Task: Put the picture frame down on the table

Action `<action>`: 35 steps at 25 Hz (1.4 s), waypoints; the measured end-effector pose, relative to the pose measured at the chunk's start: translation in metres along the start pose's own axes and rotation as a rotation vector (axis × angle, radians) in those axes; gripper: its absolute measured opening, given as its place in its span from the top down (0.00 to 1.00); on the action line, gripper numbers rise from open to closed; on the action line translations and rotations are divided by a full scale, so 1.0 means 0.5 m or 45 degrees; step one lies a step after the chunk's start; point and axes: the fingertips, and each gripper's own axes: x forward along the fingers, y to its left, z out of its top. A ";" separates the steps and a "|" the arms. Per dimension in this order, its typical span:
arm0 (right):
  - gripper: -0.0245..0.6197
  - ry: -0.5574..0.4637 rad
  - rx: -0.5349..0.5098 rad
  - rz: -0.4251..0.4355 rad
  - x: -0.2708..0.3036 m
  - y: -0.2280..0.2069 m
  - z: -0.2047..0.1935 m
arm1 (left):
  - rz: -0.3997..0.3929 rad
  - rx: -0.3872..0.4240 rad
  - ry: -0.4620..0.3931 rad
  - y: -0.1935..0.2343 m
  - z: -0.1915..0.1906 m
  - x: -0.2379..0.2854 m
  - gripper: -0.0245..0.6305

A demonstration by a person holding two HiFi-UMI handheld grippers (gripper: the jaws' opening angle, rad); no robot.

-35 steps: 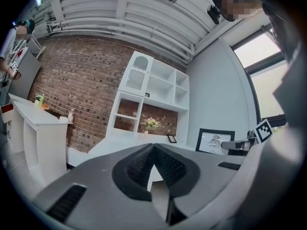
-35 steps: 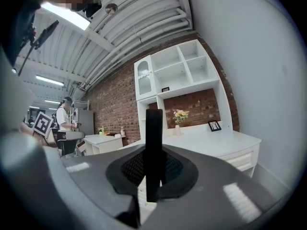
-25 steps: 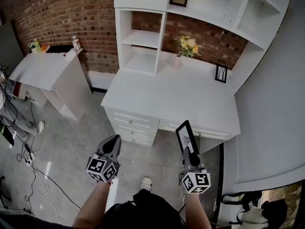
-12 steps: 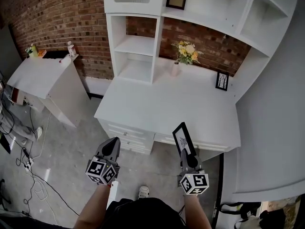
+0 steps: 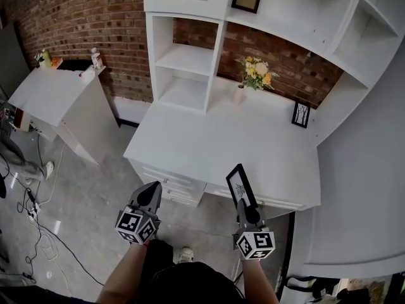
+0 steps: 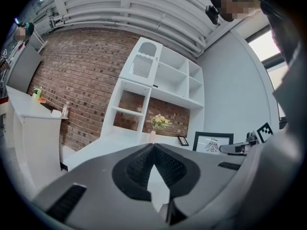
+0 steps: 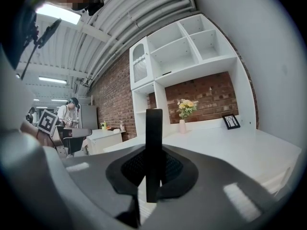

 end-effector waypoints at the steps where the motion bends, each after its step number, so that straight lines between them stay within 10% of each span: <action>1: 0.92 0.001 -0.003 0.000 0.010 0.003 0.000 | -0.003 -0.001 0.001 0.008 0.001 0.007 0.97; 35: 0.92 0.052 0.048 -0.196 0.410 0.161 -0.023 | -0.323 0.029 0.121 0.349 0.077 0.278 0.97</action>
